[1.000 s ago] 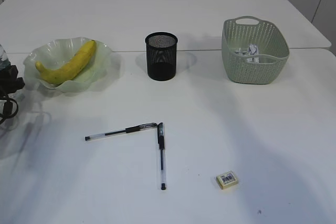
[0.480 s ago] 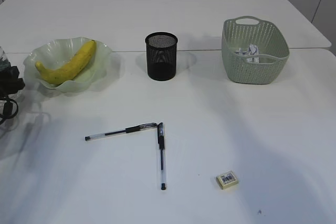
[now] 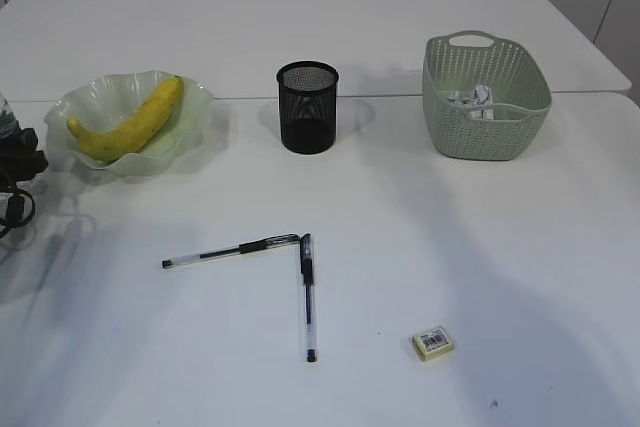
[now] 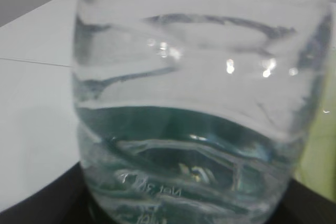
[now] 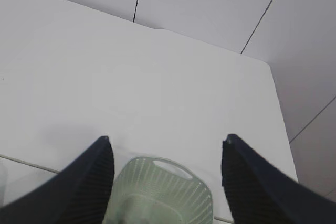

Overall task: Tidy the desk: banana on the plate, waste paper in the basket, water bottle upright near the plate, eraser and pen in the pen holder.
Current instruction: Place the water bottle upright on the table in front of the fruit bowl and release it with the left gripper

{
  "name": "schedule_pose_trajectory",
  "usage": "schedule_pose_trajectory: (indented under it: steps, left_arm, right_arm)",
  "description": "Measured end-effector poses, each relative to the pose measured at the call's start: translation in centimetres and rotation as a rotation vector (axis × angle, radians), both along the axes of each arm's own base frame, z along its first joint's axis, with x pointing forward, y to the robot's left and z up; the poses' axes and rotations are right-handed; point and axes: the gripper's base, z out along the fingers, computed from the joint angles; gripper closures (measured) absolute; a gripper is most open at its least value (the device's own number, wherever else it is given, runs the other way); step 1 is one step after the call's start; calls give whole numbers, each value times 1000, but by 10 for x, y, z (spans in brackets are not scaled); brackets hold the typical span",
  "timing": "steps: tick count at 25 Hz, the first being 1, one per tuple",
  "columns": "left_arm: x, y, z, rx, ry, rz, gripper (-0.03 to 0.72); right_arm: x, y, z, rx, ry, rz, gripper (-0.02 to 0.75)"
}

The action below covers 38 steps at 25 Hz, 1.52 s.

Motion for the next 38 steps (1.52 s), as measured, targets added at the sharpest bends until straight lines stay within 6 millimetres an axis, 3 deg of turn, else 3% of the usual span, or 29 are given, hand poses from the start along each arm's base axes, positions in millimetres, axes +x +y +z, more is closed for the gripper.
schedule_pose_trajectory:
  steps: [11, 26, 38]
  left_arm:
    - [0, 0, 2, -45, 8, 7, 138]
    - [2, 0, 21, -70, -37, 6, 130]
    - [4, -1, 63, -54, -135, -14, 130]
  right_arm:
    - [0, 0, 0, -7, -5, 0, 257]
    - [1, 0, 2, -5, -25, 6, 257]
    - [1, 0, 2, -8, -27, 6, 257]
